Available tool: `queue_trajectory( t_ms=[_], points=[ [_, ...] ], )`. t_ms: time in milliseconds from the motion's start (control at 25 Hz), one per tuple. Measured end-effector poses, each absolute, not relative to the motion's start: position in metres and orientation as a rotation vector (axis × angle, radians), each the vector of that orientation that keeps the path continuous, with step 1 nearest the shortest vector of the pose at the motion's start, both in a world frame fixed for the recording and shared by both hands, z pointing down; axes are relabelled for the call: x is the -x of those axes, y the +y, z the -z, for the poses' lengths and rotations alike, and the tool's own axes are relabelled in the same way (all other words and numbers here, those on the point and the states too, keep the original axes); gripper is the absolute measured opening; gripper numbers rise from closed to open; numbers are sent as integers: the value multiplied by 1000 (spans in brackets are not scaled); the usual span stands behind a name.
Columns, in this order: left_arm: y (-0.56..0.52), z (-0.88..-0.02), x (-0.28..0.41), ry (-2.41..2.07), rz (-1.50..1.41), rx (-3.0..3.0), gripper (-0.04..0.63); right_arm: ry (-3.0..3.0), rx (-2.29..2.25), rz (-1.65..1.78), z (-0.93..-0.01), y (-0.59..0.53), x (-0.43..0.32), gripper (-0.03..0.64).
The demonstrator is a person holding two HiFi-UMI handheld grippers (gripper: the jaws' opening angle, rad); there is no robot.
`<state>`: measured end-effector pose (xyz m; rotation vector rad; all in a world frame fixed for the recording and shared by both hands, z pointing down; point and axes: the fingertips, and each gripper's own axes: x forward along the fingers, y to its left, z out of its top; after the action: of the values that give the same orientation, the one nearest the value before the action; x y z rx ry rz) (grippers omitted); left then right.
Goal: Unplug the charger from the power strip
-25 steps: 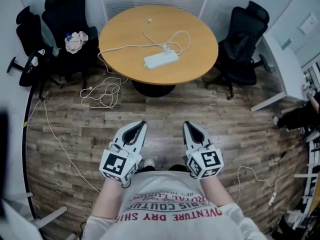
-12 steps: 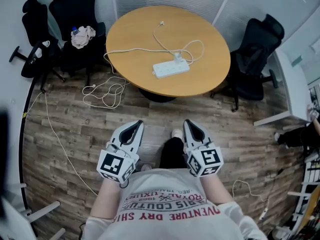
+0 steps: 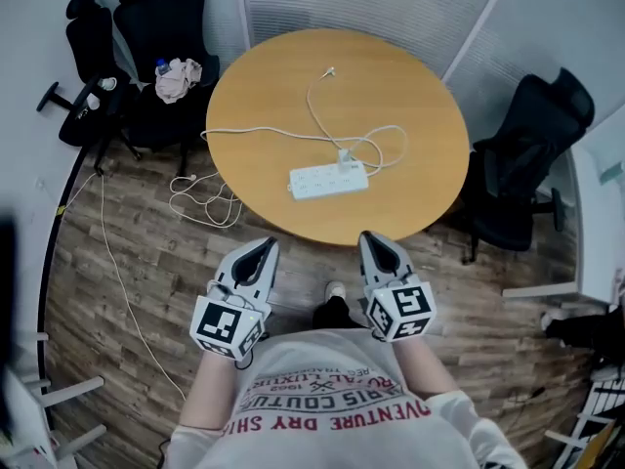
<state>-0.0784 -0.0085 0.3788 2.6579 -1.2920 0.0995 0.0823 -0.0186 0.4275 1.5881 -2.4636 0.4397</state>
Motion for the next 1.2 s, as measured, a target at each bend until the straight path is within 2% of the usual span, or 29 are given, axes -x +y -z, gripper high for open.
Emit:
queue_trajectory(
  t_ms=[560,1200],
  points=[
    [-115,-418,-27,-1387,-208,-2546,34,-2443,-1378,-529,-470,-139,-183,30],
    [-194,-530,-22,-1083,-517,-2519,34,-2241,-1312,-674,-530,-194,-149,31]
  ],
)
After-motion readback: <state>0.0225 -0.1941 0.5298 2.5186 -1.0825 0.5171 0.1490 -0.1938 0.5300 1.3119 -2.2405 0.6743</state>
